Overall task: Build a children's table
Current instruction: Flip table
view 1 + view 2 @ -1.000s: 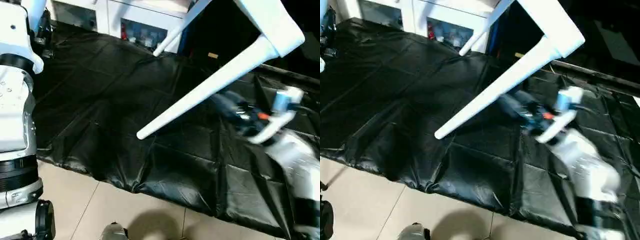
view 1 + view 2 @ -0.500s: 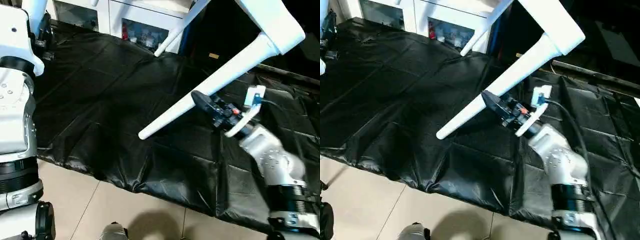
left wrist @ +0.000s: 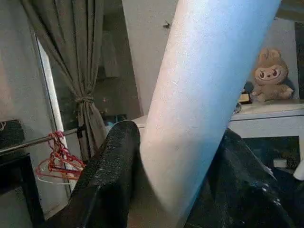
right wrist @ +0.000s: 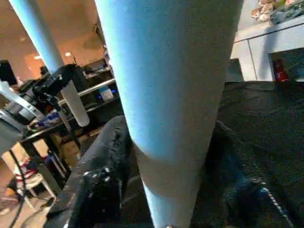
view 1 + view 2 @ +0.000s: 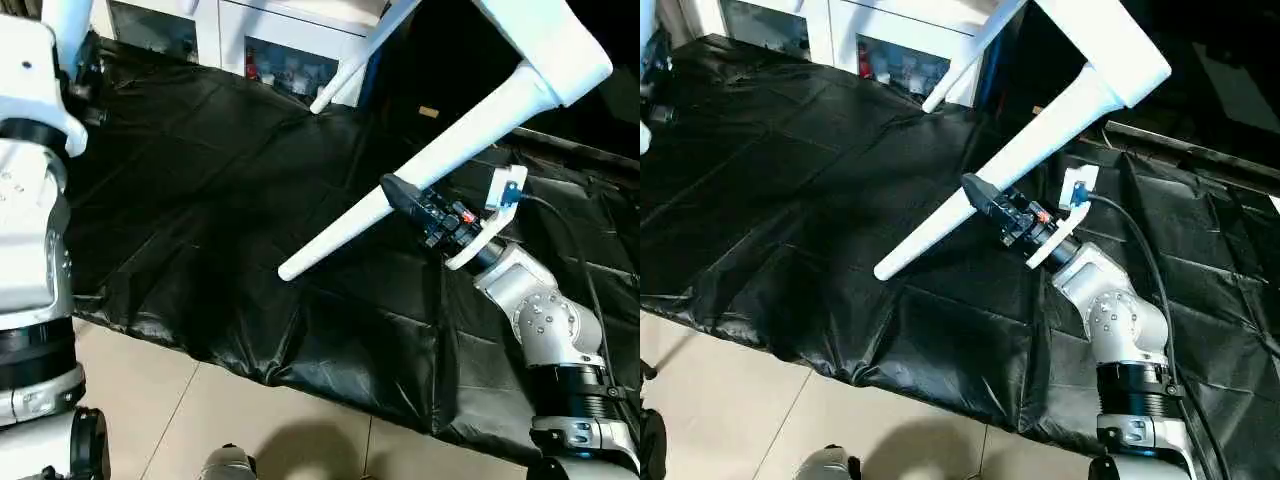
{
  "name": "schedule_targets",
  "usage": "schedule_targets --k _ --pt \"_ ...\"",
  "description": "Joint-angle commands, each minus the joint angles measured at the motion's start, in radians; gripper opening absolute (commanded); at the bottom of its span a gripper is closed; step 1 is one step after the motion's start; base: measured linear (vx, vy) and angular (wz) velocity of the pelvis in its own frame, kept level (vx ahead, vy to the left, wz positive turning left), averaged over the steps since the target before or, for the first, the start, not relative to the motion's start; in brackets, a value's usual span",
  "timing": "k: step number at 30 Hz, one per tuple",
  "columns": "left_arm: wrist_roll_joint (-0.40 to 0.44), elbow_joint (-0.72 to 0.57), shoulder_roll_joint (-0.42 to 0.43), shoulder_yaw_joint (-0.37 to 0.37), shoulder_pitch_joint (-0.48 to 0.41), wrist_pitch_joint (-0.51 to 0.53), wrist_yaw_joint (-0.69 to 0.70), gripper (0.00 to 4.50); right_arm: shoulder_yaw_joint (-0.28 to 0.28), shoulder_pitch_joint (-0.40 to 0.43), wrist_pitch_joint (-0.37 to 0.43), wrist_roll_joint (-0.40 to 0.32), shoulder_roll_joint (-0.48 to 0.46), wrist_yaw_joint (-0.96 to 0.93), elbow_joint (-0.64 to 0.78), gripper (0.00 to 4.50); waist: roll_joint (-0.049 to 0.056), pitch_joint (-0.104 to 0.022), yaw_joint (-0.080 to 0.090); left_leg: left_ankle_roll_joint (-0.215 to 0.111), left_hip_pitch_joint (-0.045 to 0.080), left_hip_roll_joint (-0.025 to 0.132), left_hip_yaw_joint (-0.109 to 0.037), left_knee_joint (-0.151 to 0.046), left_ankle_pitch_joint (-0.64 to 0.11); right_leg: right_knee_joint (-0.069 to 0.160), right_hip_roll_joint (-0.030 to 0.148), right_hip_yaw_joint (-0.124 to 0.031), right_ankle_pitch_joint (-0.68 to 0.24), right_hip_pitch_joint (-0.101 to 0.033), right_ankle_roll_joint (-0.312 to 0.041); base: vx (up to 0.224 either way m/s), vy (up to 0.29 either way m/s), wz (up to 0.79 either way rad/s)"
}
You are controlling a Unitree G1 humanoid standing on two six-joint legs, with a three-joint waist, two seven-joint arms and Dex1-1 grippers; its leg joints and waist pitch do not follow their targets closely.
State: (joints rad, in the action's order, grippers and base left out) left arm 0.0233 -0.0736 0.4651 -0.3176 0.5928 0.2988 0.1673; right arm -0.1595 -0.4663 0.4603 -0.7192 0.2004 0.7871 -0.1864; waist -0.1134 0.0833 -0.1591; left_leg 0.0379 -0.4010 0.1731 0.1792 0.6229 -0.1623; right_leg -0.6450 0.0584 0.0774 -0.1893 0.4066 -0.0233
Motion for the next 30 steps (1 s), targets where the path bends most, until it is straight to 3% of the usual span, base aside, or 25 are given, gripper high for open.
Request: schedule_targets --k 1,5,10,14,15,16,17,21,23,24,26,28,30 --pt "-0.04 -0.025 -0.021 0.009 -0.006 -0.004 -0.001 1.96 0.013 -0.019 -0.014 0.019 0.008 -0.022 0.056 2.07 0.025 -0.082 0.005 0.086 0.039 0.068 -0.037 -0.09 -0.28 0.086 0.106 -0.056 -0.269 -0.032 -0.119 0.0 0.0 0.0" --pt "-0.045 -0.004 -0.039 0.015 -0.041 -0.014 0.005 1.94 0.008 -0.008 -0.022 0.044 0.003 -0.088 0.123 1.75 0.024 -0.082 0.008 0.089 0.039 0.067 -0.036 -0.09 -0.281 0.084 0.105 -0.057 -0.253 -0.032 -0.12 0.0 0.0 0.0" --pt "-0.045 0.034 -0.068 0.053 -0.094 -0.034 0.03 1.82 0.009 0.028 -0.028 0.097 0.013 -0.171 0.221 1.67 0.028 -0.082 0.003 0.093 0.044 0.067 -0.034 -0.091 -0.289 0.088 0.103 -0.059 -0.249 -0.027 -0.106 0.0 0.0 0.0" --pt "-0.033 0.09 -0.118 0.112 -0.133 -0.07 0.04 1.66 0.003 0.093 0.0 0.12 0.004 -0.267 0.349 1.64 0.03 -0.081 -0.005 0.099 0.054 0.067 -0.033 -0.093 -0.346 0.094 0.102 -0.06 -0.282 -0.019 -0.093 0.0 0.0 0.0" --pt "-0.033 0.093 -0.121 0.115 -0.134 -0.072 0.04 1.64 0.003 0.096 0.002 0.12 0.002 -0.272 0.356 1.64 0.038 -0.08 -0.004 0.103 0.054 0.067 -0.036 -0.095 -0.366 0.099 0.102 -0.061 -0.294 -0.02 -0.088 0.0 0.0 0.0" --pt "-0.031 0.102 -0.13 0.123 -0.135 -0.075 0.04 1.64 0.003 0.106 0.008 0.12 -0.001 -0.286 0.374 1.64 0.036 -0.08 -0.004 0.105 0.055 0.068 -0.036 -0.095 -0.379 0.099 0.102 -0.06 -0.301 -0.019 -0.087 0.0 0.0 0.0" --pt "-0.027 0.119 -0.141 0.132 -0.133 -0.08 0.04 1.62 0.008 0.121 0.015 0.124 -0.006 -0.304 0.4 1.64 0.047 -0.079 -0.005 0.11 0.061 0.067 -0.038 -0.095 -0.404 0.102 0.101 -0.06 -0.313 -0.014 -0.084 0.0 0.0 0.0" --pt "-0.013 0.206 -0.167 0.155 -0.118 -0.121 0.041 1.61 0.04 0.164 0.019 0.149 -0.028 -0.342 0.454 1.64 0.046 -0.078 -0.001 0.124 0.06 0.07 -0.046 -0.102 -0.463 0.108 0.103 -0.058 -0.329 -0.018 -0.072 0.0 0.0 0.0" --pt "0.002 0.294 -0.172 0.167 -0.098 -0.165 0.042 1.61 0.08 0.185 0.012 0.175 -0.045 -0.365 0.467 1.64 0.062 -0.08 0.0 0.132 0.06 0.069 -0.05 -0.105 -0.473 0.107 0.103 -0.057 -0.311 -0.019 -0.071 0.0 0.0 0.0" --pt "0.004 0.308 -0.172 0.168 -0.095 -0.171 0.042 1.61 0.087 0.186 0.01 0.18 -0.047 -0.366 0.467 1.64 0.056 -0.081 0.003 0.139 0.064 0.07 -0.051 -0.106 -0.491 0.107 0.103 -0.056 -0.309 -0.019 -0.072 0.0 0.0 0.0" --pt "0.014 0.337 -0.164 0.167 -0.094 -0.184 0.038 1.61 0.106 0.19 0.008 0.19 -0.055 -0.371 0.468 1.64 0.058 -0.079 0.007 0.146 0.059 0.071 -0.053 -0.11 -0.51 0.106 0.106 -0.056 -0.311 -0.022 -0.08 0.0 0.0 0.0" --pt "0.023 0.373 -0.157 0.162 -0.091 -0.197 0.031 1.61 0.124 0.193 0.01 0.201 -0.063 -0.381 0.471 1.64 0.06 -0.076 0.012 0.147 0.061 0.069 -0.055 -0.11 -0.541 0.111 0.109 -0.057 -0.347 -0.021 -0.08 0.0 0.0 0.0" --pt "0.025 0.379 -0.149 0.159 -0.094 -0.204 0.032 1.61 0.136 0.194 0.008 0.213 -0.063 -0.383 0.469 1.64 0.059 -0.069 0.016 0.146 0.073 0.068 -0.059 -0.107 -0.61 0.127 0.115 -0.056 -0.461 -0.018 -0.072 0.0 0.0 0.0"
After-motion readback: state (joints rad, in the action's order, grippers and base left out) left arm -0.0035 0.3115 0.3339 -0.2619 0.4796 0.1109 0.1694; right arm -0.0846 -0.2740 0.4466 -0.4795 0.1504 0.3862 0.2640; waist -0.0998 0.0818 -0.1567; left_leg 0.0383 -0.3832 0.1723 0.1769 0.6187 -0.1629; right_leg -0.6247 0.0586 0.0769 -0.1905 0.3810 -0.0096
